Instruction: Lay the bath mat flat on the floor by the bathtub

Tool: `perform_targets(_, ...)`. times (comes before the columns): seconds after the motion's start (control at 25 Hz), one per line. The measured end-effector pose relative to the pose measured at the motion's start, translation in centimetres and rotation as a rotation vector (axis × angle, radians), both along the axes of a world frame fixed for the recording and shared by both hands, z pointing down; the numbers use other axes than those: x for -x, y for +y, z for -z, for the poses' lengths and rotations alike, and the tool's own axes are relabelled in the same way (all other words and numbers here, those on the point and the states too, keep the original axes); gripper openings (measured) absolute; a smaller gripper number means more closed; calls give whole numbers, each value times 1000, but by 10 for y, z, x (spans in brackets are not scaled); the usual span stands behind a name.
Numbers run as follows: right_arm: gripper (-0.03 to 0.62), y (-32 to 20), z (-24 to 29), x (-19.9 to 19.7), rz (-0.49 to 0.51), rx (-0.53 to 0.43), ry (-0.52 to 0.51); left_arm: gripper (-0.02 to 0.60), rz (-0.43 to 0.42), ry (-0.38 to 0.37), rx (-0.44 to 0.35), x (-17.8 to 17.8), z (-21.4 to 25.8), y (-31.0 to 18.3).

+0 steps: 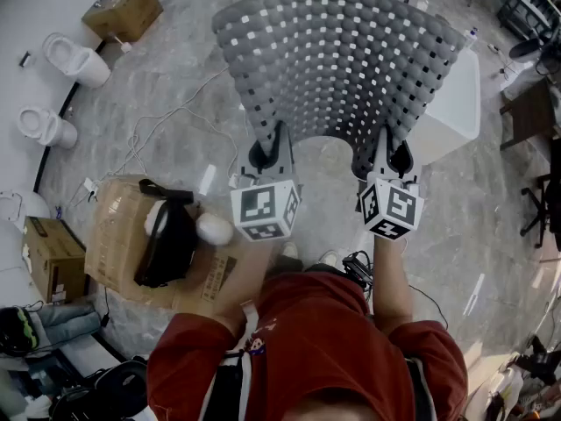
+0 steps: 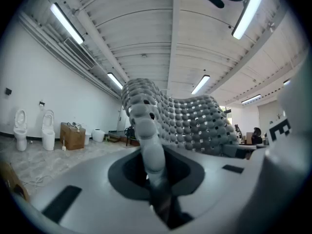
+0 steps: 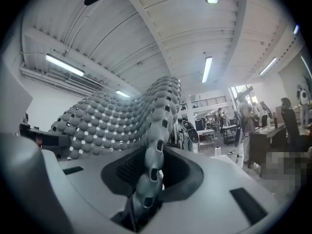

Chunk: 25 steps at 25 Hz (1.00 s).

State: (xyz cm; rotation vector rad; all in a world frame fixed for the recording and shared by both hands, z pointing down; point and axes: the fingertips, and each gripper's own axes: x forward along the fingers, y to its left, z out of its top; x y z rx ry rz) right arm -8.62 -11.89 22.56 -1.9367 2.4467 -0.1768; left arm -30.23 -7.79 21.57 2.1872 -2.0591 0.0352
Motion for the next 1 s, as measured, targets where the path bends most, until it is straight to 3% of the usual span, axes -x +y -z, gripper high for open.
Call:
perform_targets(0.36,98,30,21,-40,-31,-6,7,55,-26,21,-21,-33,20,25)
perform_targets(1.0,104,66,35,-163,-206,-35,-16,55,-197,41,-49,-158,30,22)
